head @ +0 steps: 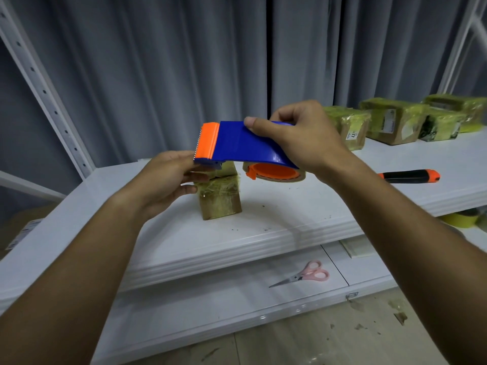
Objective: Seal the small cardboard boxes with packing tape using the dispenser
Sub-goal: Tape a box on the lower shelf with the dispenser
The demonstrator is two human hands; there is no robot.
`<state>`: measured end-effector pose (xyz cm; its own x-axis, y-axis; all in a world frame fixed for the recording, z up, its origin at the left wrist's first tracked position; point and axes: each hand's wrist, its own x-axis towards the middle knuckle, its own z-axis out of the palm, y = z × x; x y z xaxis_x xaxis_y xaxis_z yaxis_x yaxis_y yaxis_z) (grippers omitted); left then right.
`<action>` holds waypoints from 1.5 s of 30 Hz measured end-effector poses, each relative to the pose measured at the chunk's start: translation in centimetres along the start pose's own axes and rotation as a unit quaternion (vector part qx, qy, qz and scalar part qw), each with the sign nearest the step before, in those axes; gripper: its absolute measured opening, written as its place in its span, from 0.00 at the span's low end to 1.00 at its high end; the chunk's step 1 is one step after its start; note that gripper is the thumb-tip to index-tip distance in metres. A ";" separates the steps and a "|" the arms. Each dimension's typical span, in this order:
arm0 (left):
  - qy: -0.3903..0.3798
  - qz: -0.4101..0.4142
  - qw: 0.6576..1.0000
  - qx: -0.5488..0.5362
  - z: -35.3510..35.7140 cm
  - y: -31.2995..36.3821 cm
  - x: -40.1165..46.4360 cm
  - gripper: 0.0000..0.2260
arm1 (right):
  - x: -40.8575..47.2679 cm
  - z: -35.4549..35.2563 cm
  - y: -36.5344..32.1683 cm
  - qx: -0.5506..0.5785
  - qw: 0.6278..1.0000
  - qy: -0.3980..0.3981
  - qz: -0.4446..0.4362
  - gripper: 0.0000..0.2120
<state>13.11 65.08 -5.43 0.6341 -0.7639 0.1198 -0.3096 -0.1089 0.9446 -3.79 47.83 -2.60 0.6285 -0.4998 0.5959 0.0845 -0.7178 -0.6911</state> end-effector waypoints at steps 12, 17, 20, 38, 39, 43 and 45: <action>0.044 0.016 0.999 -0.007 0.2 1.0 -0.6 0.10 | -0.1 0.1 -0.6 0.031 0.999 -0.012 -0.004 0.19; 0.051 0.023 0.998 -0.024 0.5 1.0 -0.5 0.11 | -0.2 0.1 -0.7 0.035 0.999 -0.017 -0.001 0.18; 0.040 0.018 0.999 -0.012 0.5 0.8 -0.6 0.15 | -0.3 0.2 -0.8 0.036 0.999 -0.018 0.000 0.18; -0.019 -0.043 0.996 -0.071 -0.6 0.3 -1.1 0.11 | -0.7 0.2 -1.2 0.033 0.999 -0.036 -0.005 0.16; -0.015 -0.040 0.997 -0.070 -0.5 0.3 -1.1 0.11 | -0.7 0.2 -1.2 0.034 0.999 -0.034 -0.006 0.17; -0.001 -0.023 0.998 -0.054 -0.2 0.3 -1.0 0.12 | -0.7 0.3 -1.0 0.040 0.999 -0.034 -0.004 0.17; 0.016 -0.013 0.999 -0.038 0.0 0.3 -0.9 0.10 | -0.7 0.4 -0.9 0.045 0.998 -0.038 -0.002 0.16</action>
<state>12.40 65.76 -5.24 0.6632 -0.7412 0.1036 -0.2395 -0.0790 0.9677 -4.04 49.04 -2.52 0.6852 -0.4555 0.5684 0.1546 -0.6717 -0.7246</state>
